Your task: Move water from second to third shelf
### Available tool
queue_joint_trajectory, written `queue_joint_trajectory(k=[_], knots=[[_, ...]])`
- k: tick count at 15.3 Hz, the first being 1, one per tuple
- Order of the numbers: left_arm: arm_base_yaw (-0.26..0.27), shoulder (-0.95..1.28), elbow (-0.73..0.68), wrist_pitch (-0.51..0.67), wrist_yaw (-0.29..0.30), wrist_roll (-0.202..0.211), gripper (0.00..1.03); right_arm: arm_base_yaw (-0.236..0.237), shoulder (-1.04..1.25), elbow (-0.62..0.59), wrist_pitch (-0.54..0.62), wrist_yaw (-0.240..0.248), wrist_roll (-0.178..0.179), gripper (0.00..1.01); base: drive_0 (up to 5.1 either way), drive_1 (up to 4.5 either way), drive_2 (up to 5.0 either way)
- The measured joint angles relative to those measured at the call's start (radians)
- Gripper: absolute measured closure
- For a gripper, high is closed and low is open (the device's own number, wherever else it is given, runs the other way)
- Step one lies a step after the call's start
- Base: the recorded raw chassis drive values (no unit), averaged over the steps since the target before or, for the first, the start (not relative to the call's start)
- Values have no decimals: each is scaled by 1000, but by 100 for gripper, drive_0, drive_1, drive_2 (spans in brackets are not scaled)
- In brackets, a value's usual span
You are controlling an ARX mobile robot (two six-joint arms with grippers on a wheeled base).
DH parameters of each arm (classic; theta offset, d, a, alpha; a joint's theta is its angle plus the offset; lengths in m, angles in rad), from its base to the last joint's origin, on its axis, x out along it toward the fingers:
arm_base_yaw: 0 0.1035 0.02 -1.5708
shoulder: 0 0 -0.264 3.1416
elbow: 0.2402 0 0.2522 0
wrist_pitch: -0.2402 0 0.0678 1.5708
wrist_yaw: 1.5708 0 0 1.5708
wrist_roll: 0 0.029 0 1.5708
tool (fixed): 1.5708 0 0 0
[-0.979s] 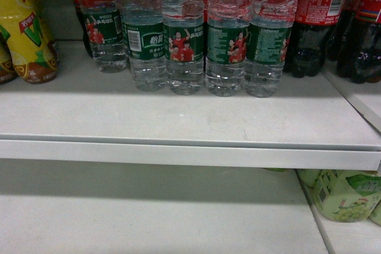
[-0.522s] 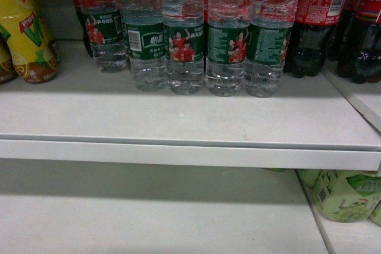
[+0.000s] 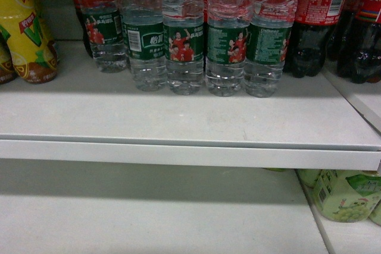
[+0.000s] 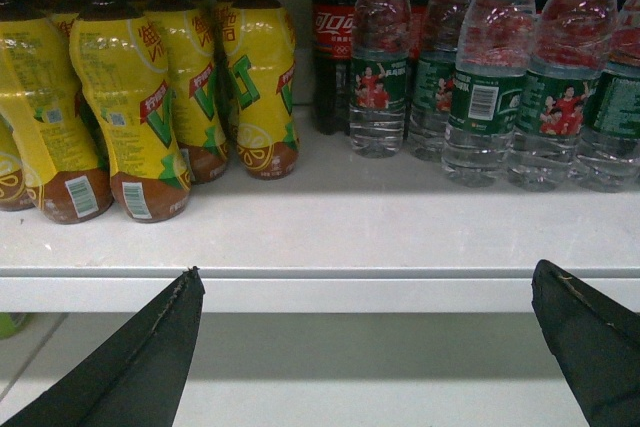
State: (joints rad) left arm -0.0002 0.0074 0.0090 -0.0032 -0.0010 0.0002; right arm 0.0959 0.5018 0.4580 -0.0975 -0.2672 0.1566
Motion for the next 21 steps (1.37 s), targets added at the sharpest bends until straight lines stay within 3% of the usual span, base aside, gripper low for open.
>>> queue_joint_trajectory(k=[21], knots=[[0,0,0,-1,3,0,5,0,0,-5,0,-2,0,59,0,0,0]])
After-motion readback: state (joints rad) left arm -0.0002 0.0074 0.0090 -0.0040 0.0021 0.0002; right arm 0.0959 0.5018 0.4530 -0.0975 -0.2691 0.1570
